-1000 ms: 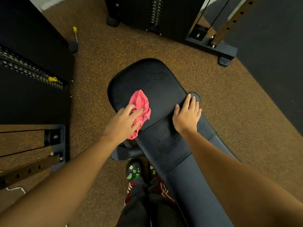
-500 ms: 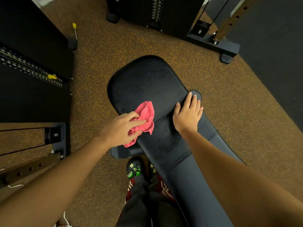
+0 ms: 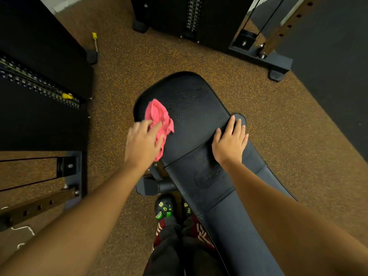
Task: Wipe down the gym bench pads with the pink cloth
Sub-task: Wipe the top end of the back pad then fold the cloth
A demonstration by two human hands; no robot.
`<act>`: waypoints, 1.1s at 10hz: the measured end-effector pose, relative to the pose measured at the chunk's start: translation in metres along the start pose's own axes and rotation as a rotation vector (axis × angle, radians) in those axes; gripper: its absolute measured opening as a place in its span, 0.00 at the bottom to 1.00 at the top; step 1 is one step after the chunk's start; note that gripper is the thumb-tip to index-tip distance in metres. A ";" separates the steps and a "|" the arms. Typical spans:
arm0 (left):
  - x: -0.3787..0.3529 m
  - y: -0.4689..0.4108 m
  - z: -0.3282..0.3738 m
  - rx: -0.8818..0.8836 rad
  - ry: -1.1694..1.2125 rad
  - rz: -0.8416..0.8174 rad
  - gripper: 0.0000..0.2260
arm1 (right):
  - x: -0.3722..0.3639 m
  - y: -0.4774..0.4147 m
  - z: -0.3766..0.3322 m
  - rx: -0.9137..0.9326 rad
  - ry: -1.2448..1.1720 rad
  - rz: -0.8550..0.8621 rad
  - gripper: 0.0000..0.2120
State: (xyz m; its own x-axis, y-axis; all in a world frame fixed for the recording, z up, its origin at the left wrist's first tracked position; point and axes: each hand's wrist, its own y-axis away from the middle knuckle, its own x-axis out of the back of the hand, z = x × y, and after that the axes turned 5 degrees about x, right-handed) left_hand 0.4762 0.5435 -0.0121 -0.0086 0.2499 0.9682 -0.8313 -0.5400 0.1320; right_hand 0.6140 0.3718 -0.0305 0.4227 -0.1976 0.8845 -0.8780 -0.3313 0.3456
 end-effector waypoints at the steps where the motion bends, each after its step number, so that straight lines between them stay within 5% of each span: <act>1: -0.006 0.028 0.008 -0.126 0.017 -0.038 0.19 | -0.002 0.001 -0.001 0.001 0.005 0.020 0.28; 2: -0.009 0.019 -0.001 -0.158 -0.026 -0.047 0.19 | -0.002 0.000 -0.002 -0.002 0.005 0.019 0.28; 5: 0.009 -0.066 -0.019 0.336 0.237 0.018 0.20 | -0.005 -0.001 -0.003 0.007 0.006 0.038 0.28; 6: 0.006 -0.058 -0.017 0.319 0.240 0.020 0.19 | -0.005 -0.001 -0.001 0.005 0.000 0.044 0.28; 8: -0.010 -0.022 0.006 -0.081 0.165 -0.018 0.17 | -0.007 0.000 -0.004 -0.005 -0.002 0.043 0.28; 11: 0.001 -0.106 0.017 0.199 0.276 0.006 0.20 | -0.010 -0.001 -0.002 0.006 -0.003 0.069 0.28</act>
State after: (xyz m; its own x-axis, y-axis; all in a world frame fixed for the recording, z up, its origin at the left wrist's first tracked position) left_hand 0.5739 0.5871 -0.0219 -0.1864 0.4395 0.8787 -0.7059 -0.6819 0.1914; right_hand 0.6103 0.3756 -0.0391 0.3622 -0.2224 0.9052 -0.9035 -0.3226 0.2822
